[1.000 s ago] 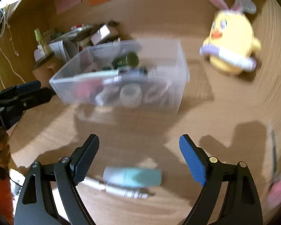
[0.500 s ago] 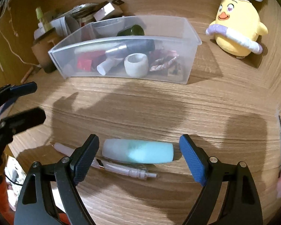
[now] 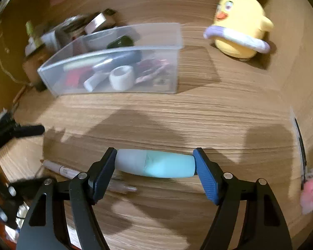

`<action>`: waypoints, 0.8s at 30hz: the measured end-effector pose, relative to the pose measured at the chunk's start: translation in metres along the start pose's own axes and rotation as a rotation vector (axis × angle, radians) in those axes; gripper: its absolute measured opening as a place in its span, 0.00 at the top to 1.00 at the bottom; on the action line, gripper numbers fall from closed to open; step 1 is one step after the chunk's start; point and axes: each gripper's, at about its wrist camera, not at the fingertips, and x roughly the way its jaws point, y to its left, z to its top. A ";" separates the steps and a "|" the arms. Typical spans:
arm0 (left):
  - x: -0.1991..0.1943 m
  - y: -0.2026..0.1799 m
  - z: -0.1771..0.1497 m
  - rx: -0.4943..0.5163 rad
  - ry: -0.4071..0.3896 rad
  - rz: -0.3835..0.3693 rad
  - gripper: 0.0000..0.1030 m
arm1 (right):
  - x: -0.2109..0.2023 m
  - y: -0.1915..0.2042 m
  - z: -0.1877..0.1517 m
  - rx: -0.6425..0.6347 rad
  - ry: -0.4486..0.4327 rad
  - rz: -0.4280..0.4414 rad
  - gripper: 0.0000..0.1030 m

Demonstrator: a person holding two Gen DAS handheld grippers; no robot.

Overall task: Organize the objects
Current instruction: 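Grasp the light blue tube with the right tool while the left tool grasps the silver pen, then carry the blue tube and silver pen over the clear box with both tools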

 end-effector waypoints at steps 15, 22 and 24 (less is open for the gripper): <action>0.020 -0.026 0.004 0.125 0.009 0.034 0.60 | -0.023 -0.026 0.006 0.074 -0.064 -0.001 0.31; 0.016 -0.009 0.010 0.039 0.007 0.052 0.90 | -0.019 -0.019 0.006 0.066 -0.061 0.033 0.31; 0.010 -0.002 0.011 0.011 -0.017 0.055 0.90 | -0.018 -0.017 0.007 0.061 -0.063 0.043 0.31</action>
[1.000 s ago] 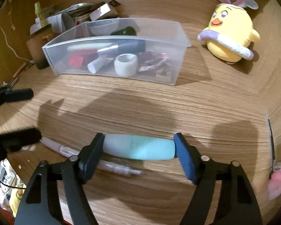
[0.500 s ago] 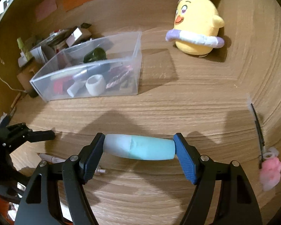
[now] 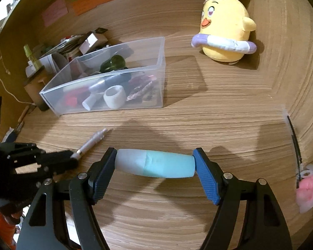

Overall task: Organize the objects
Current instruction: 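Carry the blue tube and silver pen over the clear box with both tools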

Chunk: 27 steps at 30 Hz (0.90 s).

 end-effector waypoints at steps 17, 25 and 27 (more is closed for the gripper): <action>-0.052 0.032 0.020 -0.146 -0.175 0.028 0.90 | -0.001 0.035 0.025 -0.055 -0.068 0.082 0.31; -0.073 0.042 0.032 -0.172 -0.253 0.064 0.90 | -0.006 0.048 0.047 -0.076 -0.126 0.109 0.31; -0.078 0.045 0.034 -0.179 -0.271 0.071 0.90 | -0.007 0.051 0.053 -0.080 -0.142 0.116 0.31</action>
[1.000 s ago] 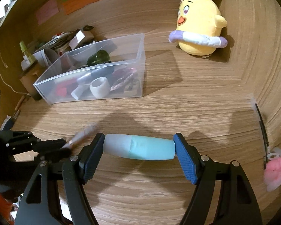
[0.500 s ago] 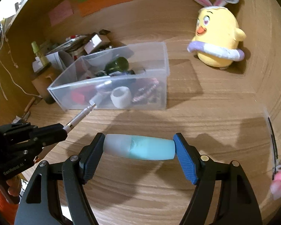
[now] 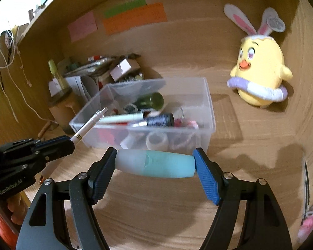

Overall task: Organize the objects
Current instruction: 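Carry the blue tube and silver pen over the clear box with both tools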

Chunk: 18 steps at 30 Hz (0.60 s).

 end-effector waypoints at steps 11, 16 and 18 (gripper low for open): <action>-0.009 0.021 0.028 -0.046 -0.074 0.040 0.90 | 0.000 0.010 0.037 -0.046 -0.079 0.002 0.31; -0.003 0.030 0.038 -0.062 -0.083 0.055 0.90 | 0.008 0.012 0.051 -0.062 -0.091 -0.007 0.31; 0.002 0.035 0.041 -0.075 -0.082 0.066 0.90 | 0.014 0.012 0.056 -0.065 -0.085 -0.013 0.31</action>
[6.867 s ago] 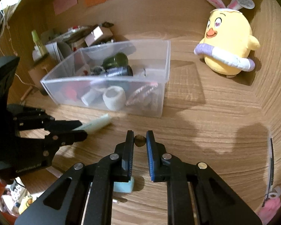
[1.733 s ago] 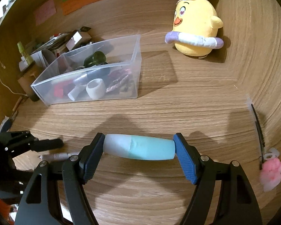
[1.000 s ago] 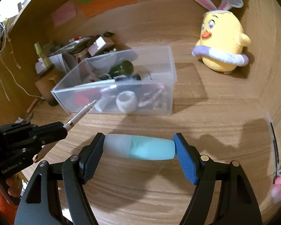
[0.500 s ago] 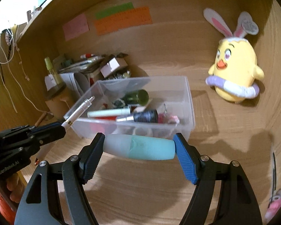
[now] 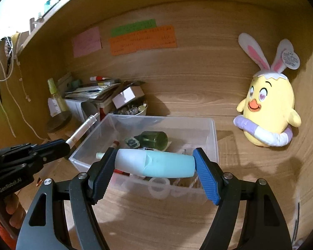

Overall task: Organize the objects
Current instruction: 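Carry the blue tube and silver pen over the clear box with both tools, then drop the blue tube into the box with the right tool while the left tool drops the pen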

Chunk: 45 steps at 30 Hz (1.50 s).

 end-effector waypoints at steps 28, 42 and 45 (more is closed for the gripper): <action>0.083 0.026 -0.004 -0.077 0.180 0.005 0.90 | 0.098 0.005 -0.004 -0.090 0.183 -0.056 0.31; 0.059 0.023 -0.001 -0.066 0.160 0.002 0.86 | 0.079 0.011 -0.007 -0.121 0.187 -0.036 0.27; 0.051 0.022 -0.001 -0.061 0.139 0.013 0.73 | 0.067 0.010 -0.008 -0.115 0.173 -0.028 0.27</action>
